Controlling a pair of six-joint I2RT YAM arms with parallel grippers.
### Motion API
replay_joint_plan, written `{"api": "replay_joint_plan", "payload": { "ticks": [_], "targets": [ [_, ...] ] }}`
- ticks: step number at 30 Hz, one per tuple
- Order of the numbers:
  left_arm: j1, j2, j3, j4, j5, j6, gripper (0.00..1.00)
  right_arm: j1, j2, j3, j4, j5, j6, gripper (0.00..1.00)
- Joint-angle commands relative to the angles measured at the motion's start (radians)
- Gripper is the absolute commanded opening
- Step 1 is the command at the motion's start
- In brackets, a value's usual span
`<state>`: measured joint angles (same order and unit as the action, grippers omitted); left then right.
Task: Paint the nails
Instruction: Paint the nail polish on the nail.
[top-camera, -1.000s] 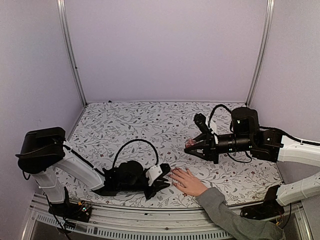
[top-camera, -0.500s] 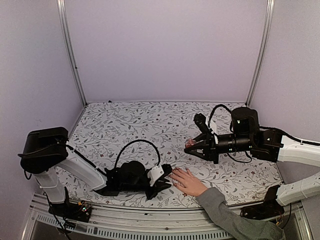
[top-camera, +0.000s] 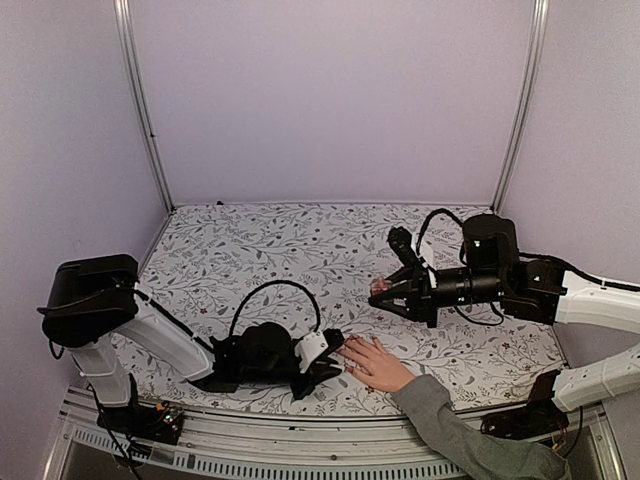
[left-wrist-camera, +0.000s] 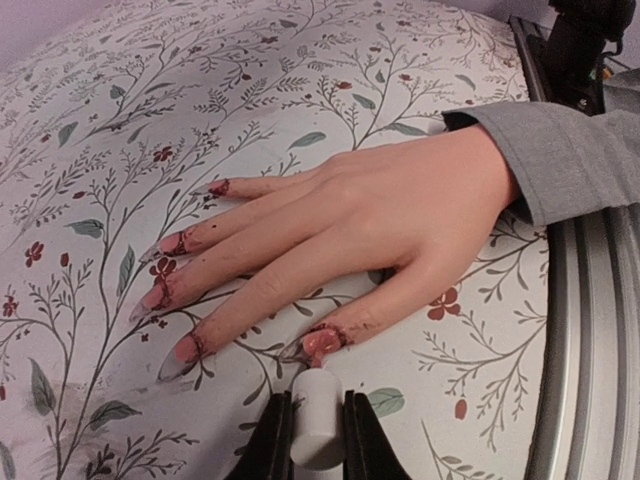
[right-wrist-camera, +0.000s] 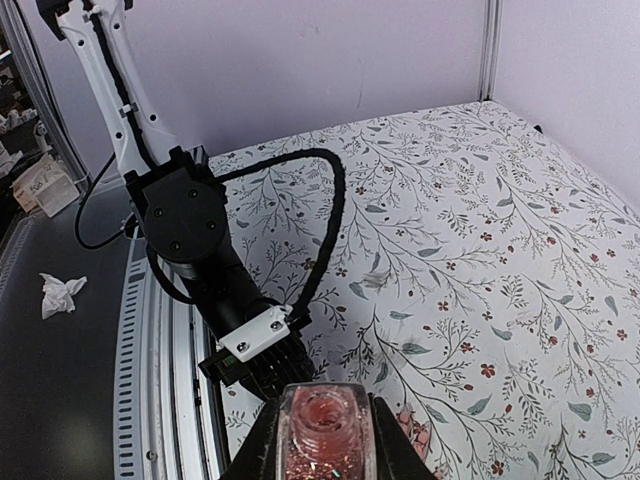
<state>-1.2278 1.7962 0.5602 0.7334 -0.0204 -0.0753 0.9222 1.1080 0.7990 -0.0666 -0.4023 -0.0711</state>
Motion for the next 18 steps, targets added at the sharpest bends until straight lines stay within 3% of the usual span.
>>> {"api": "replay_joint_plan", "payload": {
  "ticks": [1, 18],
  "targets": [
    [0.008, 0.011, 0.016, -0.023, -0.036, -0.005, 0.0, -0.005, -0.02, -0.001, 0.021, 0.013, 0.002, 0.0],
    [0.025, -0.015, 0.008, -0.016, -0.068, -0.01, 0.0, -0.004, -0.016, 0.002, 0.022, 0.01, 0.001, 0.0]
  ]
}}
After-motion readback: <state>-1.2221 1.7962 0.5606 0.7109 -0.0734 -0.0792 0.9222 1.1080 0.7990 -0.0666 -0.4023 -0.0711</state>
